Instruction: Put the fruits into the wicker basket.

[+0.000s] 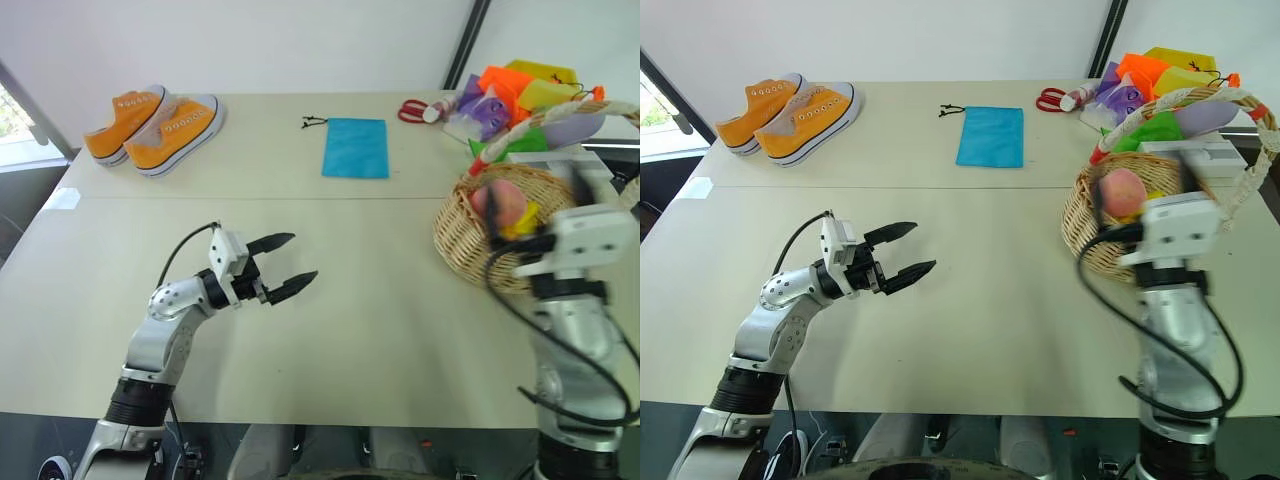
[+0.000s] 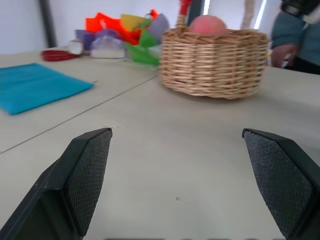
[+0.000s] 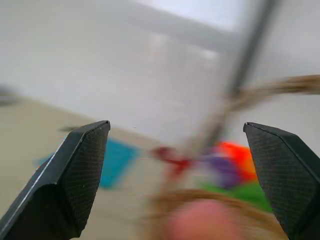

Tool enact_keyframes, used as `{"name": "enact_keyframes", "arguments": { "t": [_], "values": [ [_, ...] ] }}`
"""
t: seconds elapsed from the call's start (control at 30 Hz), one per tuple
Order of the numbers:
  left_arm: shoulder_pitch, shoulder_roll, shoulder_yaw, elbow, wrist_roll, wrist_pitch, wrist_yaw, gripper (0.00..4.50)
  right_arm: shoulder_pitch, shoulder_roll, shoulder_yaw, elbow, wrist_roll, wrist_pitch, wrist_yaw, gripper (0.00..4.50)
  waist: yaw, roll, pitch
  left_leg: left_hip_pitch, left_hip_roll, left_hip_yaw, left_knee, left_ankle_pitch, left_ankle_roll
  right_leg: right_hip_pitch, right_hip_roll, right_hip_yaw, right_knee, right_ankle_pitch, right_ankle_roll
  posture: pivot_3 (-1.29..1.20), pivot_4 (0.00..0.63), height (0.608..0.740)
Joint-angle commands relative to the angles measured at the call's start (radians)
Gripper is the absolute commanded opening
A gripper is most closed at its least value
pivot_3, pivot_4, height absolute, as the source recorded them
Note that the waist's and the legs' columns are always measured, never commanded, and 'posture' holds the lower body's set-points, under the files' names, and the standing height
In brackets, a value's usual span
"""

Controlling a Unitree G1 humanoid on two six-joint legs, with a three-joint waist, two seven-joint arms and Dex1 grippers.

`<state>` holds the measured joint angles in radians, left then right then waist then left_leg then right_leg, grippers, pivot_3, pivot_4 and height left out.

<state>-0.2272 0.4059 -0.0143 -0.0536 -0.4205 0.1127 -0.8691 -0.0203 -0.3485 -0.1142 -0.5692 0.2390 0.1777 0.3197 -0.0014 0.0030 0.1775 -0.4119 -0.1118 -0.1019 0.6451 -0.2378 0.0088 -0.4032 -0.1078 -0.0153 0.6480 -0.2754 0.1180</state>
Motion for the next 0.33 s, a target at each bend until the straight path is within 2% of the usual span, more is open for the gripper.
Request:
{"name": "enact_keyframes", "arguments": {
  "t": [0.03, 0.13, 0.33],
  "values": [
    [-0.001, 0.028, 0.068, 0.016, 0.064, -0.007, 0.109, 4.5, -0.017, -0.055, 0.065, 0.017, 0.16, 0.102, 0.184, 4.45, 0.0, 0.0, 0.0, 0.0, 0.0, 0.0, 0.0, 0.0, 0.0, 0.0, 0.0, 0.0, 0.0, 0.0, 0.0, 0.0, 0.15, 0.74],
    [0.024, 0.044, 0.122, 0.028, 0.077, -0.02, 0.164, 4.5, -0.039, -0.132, 0.122, 0.089, 0.185, 0.147, 0.323, 4.45, -0.003, -0.001, 0.0, 0.0, 0.0, 0.0, 0.0, 0.0, 0.0, 0.0, 0.0, 0.0, 0.0, 0.0, 0.0, 0.0, 0.15, 0.74],
    [0.102, 0.041, 0.231, 0.038, 0.104, -0.086, 0.273, 4.5, -0.12, -0.184, 0.165, 0.228, 0.174, 0.131, 0.456, 4.45, -0.009, -0.001, 0.0, 0.0, 0.0, 0.0, 0.0, 0.0, 0.0, 0.0, 0.0, 0.0, 0.0, 0.0, 0.0, 0.0, 0.15, 0.74]
  ]
}}
